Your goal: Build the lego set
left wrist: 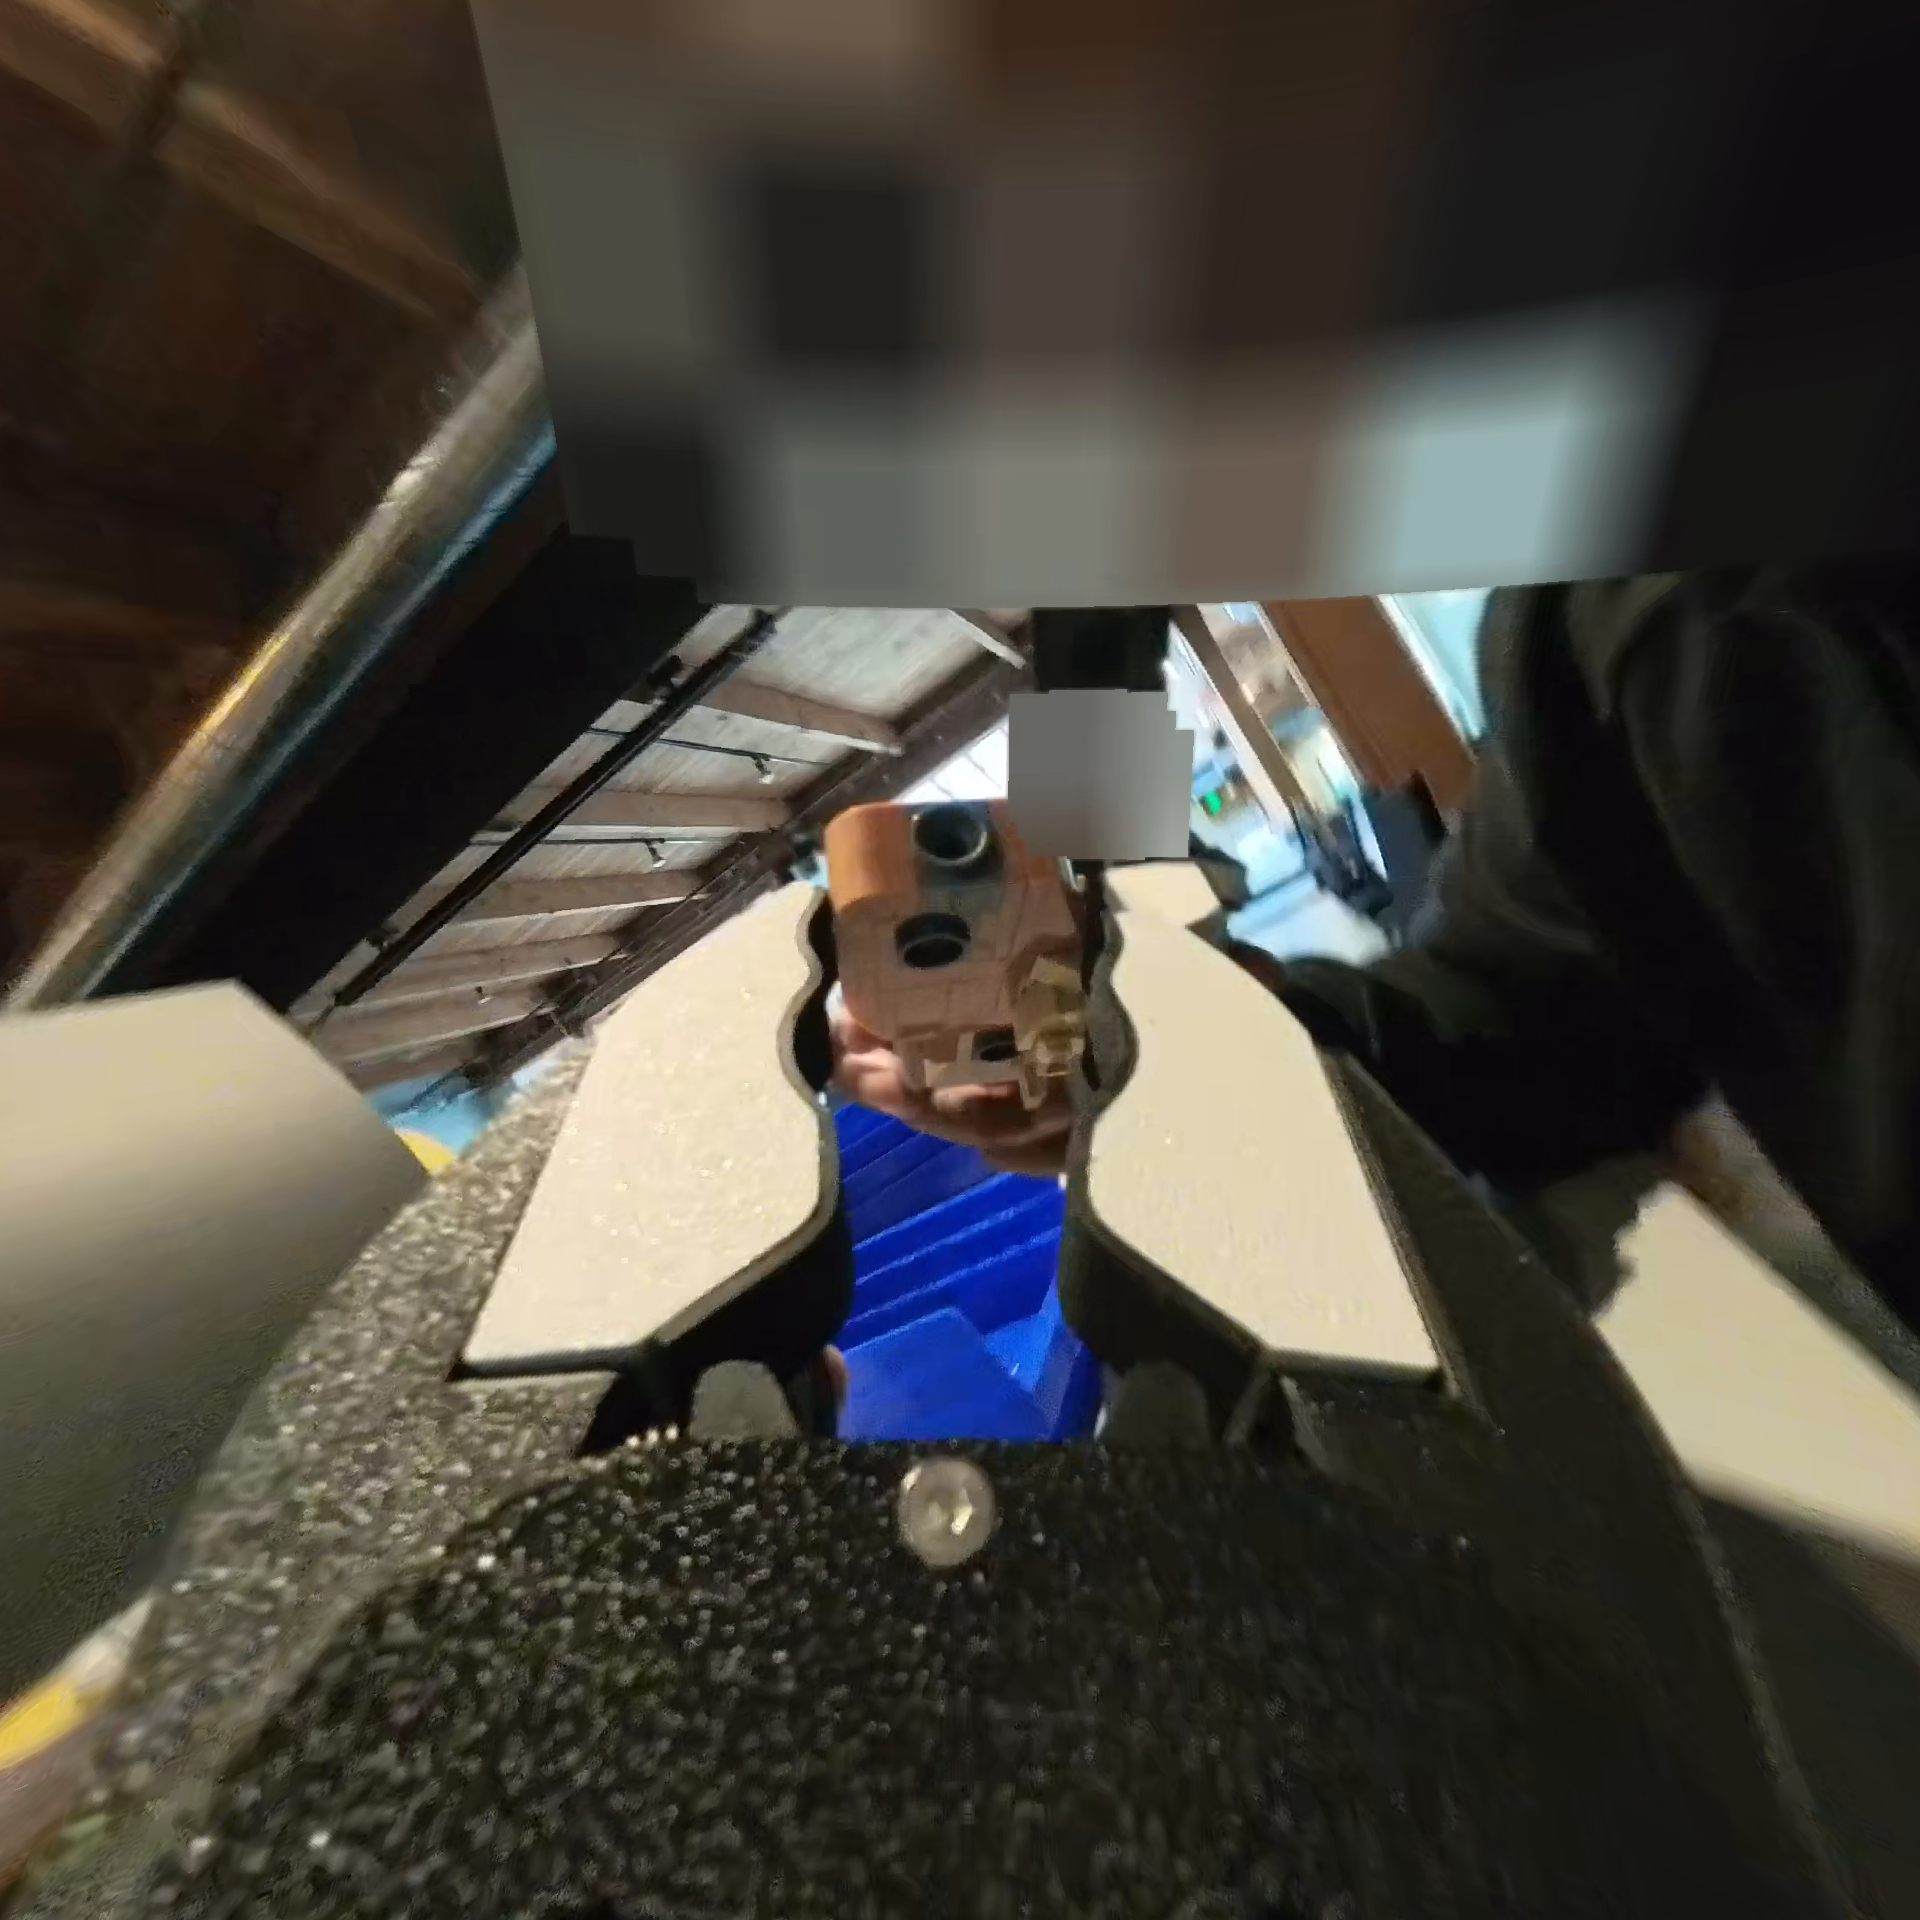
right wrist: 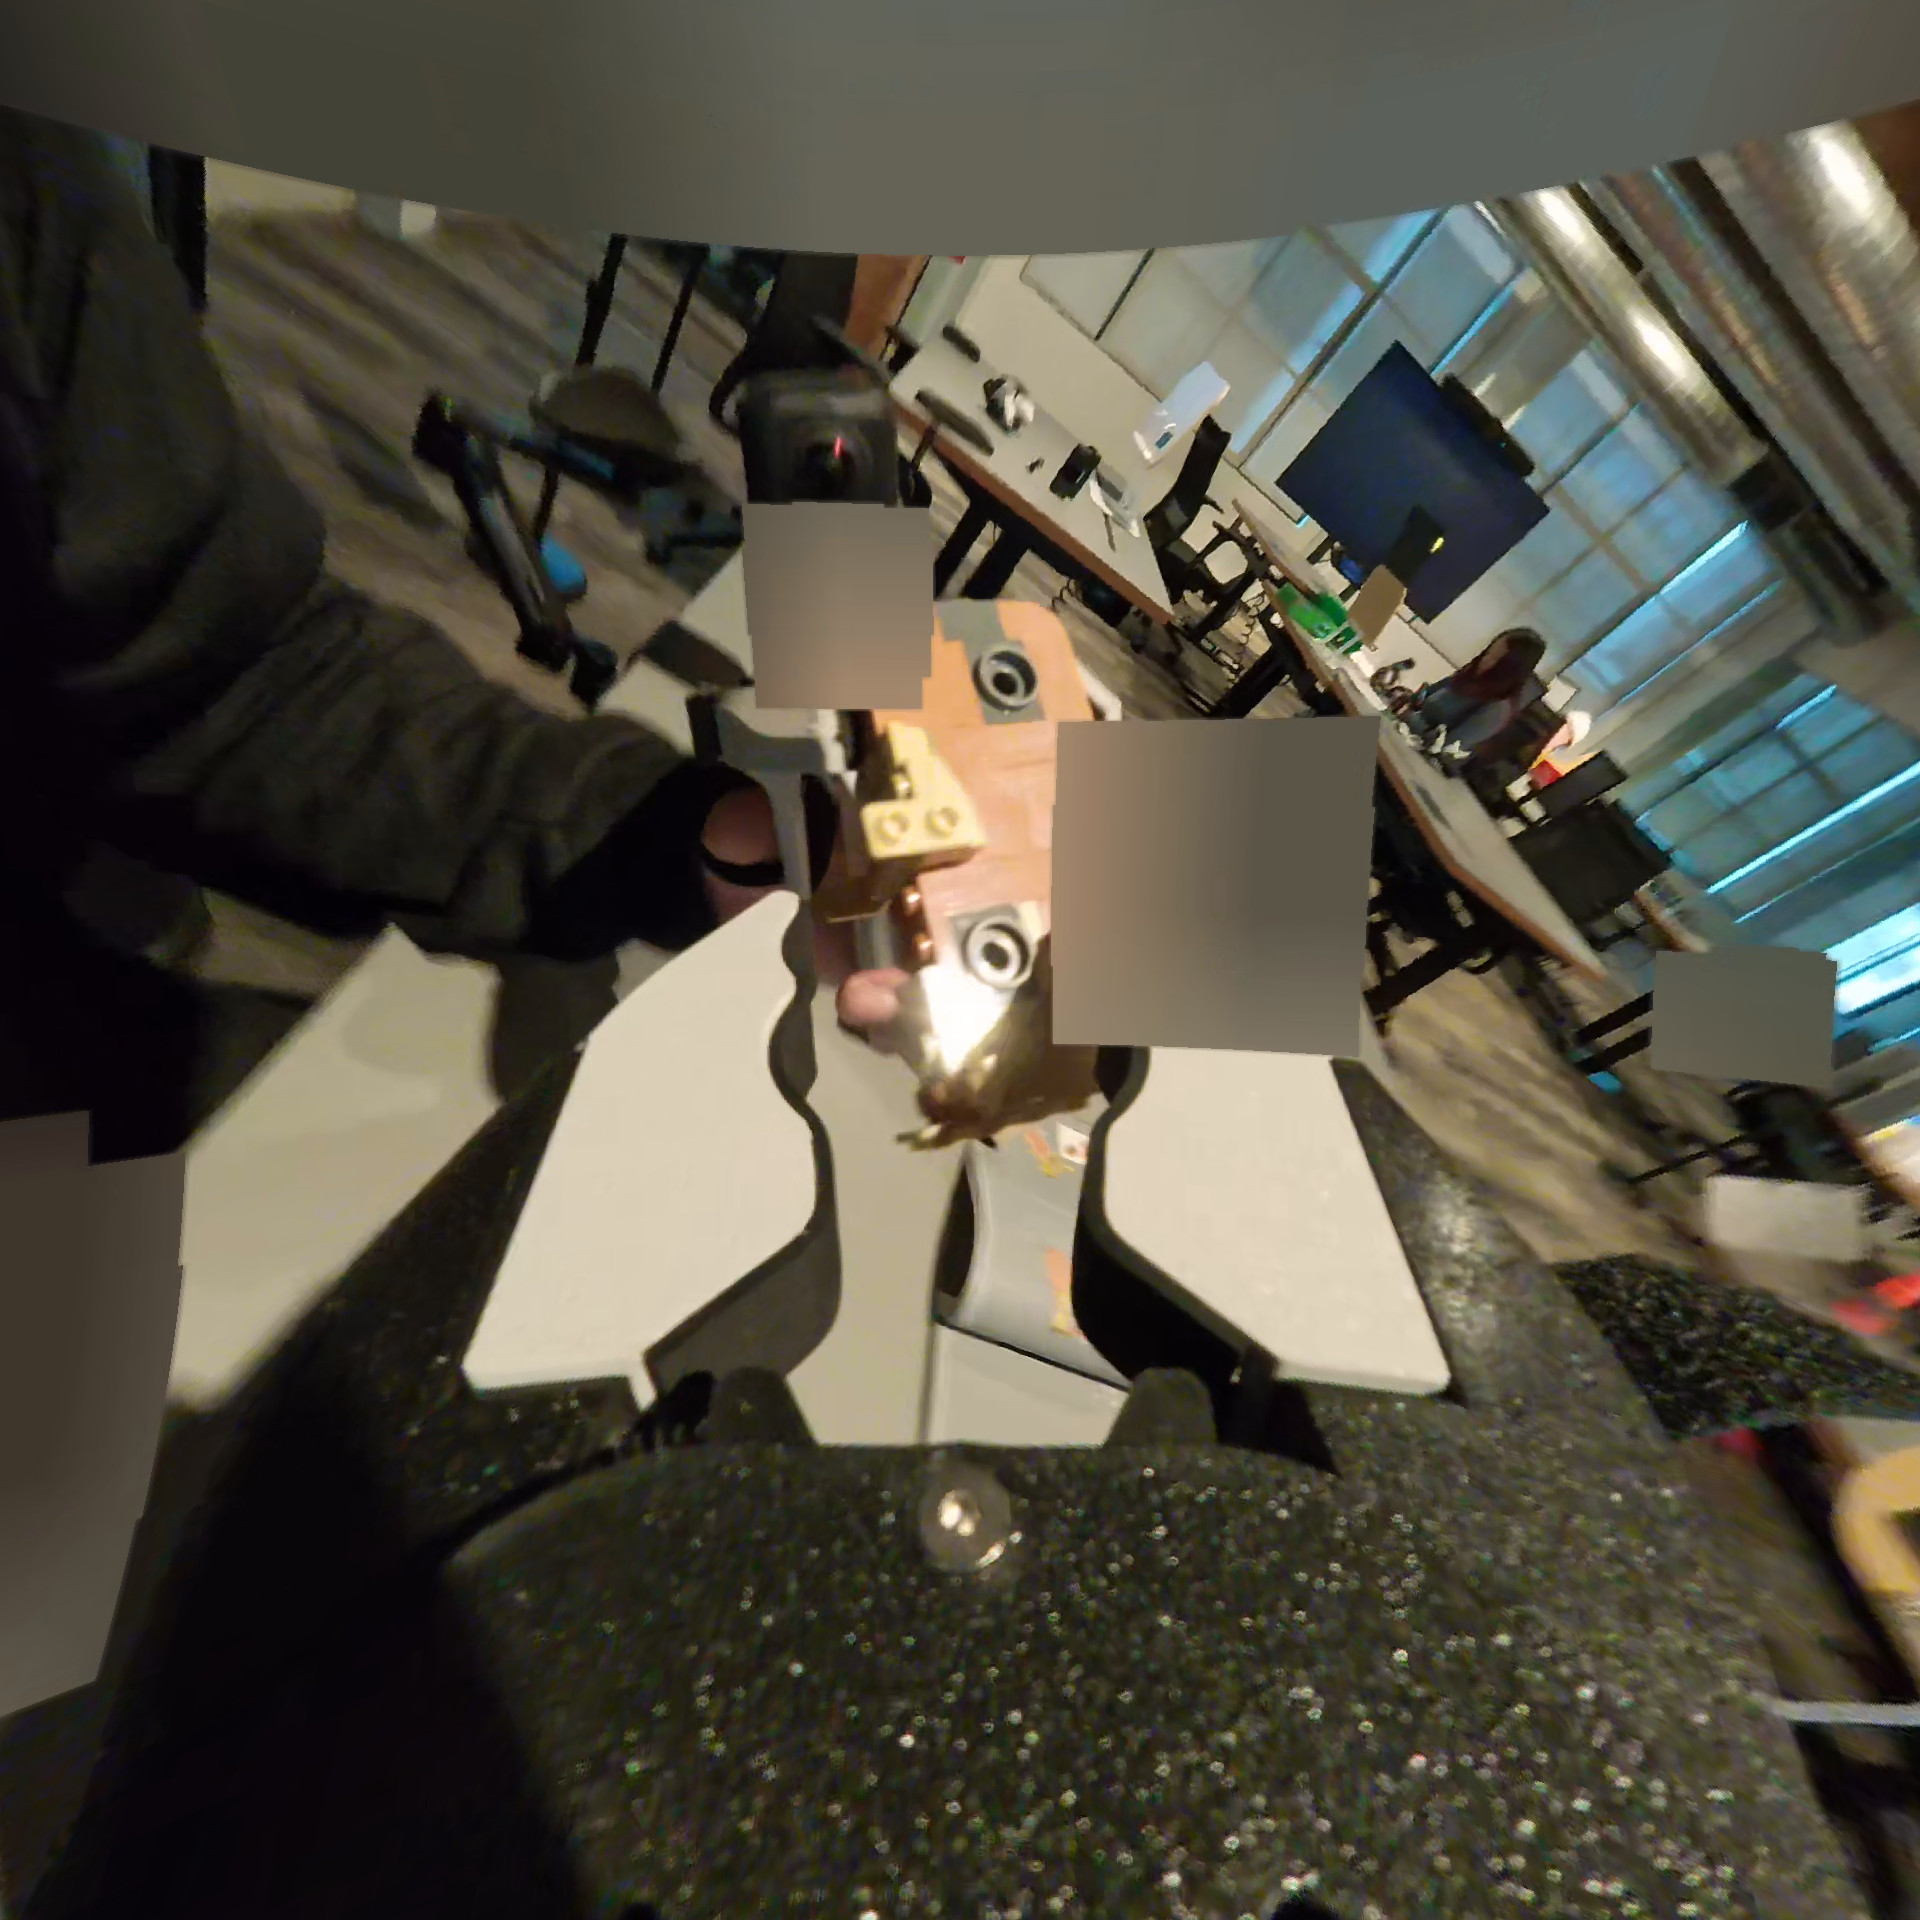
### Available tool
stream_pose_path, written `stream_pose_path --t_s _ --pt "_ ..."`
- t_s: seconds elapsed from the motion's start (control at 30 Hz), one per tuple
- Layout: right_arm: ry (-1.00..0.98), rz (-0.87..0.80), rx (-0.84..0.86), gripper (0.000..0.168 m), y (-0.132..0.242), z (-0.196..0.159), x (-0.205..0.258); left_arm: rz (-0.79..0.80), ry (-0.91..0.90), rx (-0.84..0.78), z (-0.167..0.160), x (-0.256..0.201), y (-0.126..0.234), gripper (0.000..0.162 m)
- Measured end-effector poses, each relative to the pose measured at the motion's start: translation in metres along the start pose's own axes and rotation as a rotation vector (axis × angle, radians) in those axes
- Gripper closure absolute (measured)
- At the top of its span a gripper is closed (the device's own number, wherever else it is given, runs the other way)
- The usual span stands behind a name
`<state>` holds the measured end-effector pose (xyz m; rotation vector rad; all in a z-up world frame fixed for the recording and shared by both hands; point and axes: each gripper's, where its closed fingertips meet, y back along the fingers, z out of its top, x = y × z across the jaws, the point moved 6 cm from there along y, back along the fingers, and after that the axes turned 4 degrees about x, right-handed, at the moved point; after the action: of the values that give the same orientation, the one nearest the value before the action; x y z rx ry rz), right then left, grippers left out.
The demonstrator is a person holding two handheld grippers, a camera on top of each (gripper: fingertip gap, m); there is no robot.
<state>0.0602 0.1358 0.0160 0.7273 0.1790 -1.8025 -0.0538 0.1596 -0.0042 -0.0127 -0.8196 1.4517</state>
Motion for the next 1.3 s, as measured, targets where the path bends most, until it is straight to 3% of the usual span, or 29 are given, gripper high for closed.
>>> stream_pose_path --t_s 0.17,0.33,0.73,1.3 --pt "-0.225 0.016 -0.078 0.116 0.003 0.001 -0.014 0.078 0.195 -0.043 -0.006 0.013 -0.002 0.117" --pt "-0.366 0.032 -0.096 0.118 0.005 -0.003 -0.022 0.075 0.234 -0.058 -0.008 0.012 -0.004 0.117" --pt "-0.389 0.052 -0.147 0.125 0.002 -0.002 -0.018 0.072 0.236 -0.060 -0.008 0.010 -0.006 0.117" --pt "-0.544 0.047 -0.322 0.127 0.000 -0.004 -0.020 0.194 0.296 -0.176 -0.004 0.006 -0.021 0.117"
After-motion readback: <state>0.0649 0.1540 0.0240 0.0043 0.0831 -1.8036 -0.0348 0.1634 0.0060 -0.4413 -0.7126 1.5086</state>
